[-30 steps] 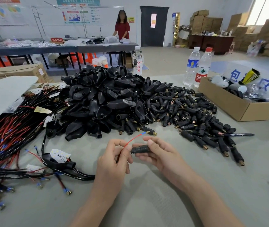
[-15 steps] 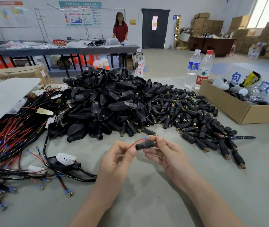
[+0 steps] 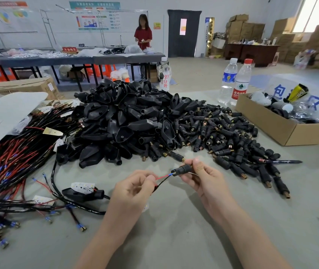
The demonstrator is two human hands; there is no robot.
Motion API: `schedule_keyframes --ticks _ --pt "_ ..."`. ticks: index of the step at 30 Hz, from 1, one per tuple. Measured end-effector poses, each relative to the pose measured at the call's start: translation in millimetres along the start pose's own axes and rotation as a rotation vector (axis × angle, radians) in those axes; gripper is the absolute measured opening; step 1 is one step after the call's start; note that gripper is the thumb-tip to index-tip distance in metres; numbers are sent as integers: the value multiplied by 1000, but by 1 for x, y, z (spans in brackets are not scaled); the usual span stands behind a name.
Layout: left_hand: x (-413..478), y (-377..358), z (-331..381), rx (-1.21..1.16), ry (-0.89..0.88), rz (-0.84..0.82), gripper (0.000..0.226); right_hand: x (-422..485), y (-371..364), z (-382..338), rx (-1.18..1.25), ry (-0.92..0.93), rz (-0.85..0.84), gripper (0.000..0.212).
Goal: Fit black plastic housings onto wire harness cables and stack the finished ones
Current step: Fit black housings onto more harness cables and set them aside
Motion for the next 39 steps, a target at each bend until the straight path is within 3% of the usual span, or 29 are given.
schedule_keyframes --ticks 8,17,24,32,36,39 --pt "2 1 -2 -30 4 48 42 2 -1 6 110 -43 1 33" --pt "-3 -6 -1 82 -20 -51 34 1 0 4 91 -34 9 28" --pt "0 -2 -1 54 2 19 48 -3 -8 -1 164 -52 -47 28" --pt "1 -7 -12 223 27 9 33 -14 -23 2 122 -106 -197 36" --pt "1 -4 -11 153 40 38 17 -13 -24 2 102 -99 -201 35" --pt "-1 -4 -8 121 34 11 20 -12 -22 1 130 -98 -159 36"
Point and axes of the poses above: each hand's wrist, its own x-axis towards the middle knuckle, its own y-axis out of the back of the hand, z = x × y, the point moved 6 cm from there along x, towards the middle knuckle, and after that the axes turned 11 degrees about y, right-handed, at the moved point
